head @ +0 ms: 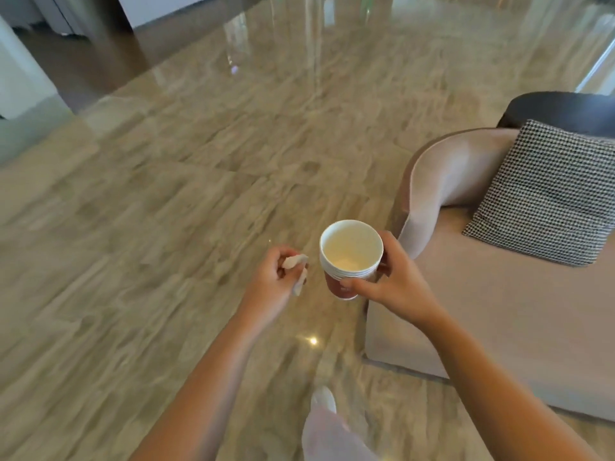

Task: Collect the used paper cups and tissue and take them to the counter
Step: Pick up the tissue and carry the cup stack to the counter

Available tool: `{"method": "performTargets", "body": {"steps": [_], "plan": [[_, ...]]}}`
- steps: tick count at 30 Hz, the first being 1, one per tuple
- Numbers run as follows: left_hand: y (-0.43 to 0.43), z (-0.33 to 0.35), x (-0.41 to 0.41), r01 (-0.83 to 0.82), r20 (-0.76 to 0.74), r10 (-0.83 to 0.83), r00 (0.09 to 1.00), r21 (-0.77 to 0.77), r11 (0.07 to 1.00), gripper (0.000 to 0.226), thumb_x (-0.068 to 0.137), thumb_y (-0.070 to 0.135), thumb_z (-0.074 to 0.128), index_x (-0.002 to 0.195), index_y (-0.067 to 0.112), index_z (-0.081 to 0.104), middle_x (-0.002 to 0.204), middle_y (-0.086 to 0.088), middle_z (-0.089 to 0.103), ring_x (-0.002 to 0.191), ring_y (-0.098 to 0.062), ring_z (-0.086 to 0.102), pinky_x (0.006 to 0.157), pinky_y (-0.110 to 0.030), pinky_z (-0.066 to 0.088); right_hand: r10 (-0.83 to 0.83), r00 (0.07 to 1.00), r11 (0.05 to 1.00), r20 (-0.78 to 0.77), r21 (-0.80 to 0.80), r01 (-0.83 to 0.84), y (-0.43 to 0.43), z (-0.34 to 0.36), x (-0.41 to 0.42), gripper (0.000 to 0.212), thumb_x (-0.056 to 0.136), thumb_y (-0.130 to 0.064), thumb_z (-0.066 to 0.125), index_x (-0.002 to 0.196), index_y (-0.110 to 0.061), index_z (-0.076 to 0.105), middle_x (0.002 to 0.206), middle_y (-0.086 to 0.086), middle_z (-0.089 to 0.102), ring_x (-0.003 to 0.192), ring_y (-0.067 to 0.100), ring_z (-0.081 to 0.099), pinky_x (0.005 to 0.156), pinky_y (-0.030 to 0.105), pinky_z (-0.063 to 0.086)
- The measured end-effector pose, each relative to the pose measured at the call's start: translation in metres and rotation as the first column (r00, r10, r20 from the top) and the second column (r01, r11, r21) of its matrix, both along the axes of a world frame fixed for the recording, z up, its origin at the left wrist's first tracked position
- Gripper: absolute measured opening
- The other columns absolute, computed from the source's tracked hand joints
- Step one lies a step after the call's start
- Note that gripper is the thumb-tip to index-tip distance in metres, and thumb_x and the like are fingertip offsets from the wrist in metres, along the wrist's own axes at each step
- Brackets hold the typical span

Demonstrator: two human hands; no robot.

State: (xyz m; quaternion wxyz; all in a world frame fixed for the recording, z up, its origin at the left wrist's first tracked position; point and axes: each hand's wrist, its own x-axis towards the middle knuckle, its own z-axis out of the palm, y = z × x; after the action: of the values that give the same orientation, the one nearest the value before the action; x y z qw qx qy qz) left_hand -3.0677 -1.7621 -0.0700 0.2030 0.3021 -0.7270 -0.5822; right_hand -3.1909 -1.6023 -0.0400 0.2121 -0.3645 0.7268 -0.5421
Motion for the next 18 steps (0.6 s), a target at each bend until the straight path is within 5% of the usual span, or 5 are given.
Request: {"method": "performTargets", "body": {"steps": [5, 18], "plan": [[-0.075, 0.014, -0.080, -0.014, 0.004, 0.014, 1.000, 0.010, 1.000, 0.026, 0.086, 0.020, 0.061, 0.079, 0.045, 0.057, 0.078, 0.009, 0.069, 0.074, -0.017, 0.066, 0.064, -0.030, 0.050, 0.015, 1.000, 1.000, -0.008, -0.008, -0.015, -0.079, 0.008, -0.073, 0.060, 0.059, -0.037, 0.082, 0.104, -0.050, 0.045, 0.101, -0.035, 0.056, 0.100, -0.008, 0.056, 0.081, 0.006, 0.044], [-0.279, 0.012, -0.263, 0.039, 0.055, -0.035, 0.998, -0.055, 0.998, 0.010, 0.087, 0.023, 0.059, 0.087, 0.033, 0.056, 0.089, -0.001, 0.069, 0.085, -0.022, 0.066, 0.070, -0.033, 0.053, -0.021, 1.000, 1.000, 0.003, 0.013, 0.021, -0.271, 0.002, -0.256, 0.062, 0.061, -0.029, 0.083, 0.106, -0.048, 0.045, 0.102, -0.034, 0.057, 0.101, -0.006, 0.056, 0.080, 0.006, 0.044]]}}
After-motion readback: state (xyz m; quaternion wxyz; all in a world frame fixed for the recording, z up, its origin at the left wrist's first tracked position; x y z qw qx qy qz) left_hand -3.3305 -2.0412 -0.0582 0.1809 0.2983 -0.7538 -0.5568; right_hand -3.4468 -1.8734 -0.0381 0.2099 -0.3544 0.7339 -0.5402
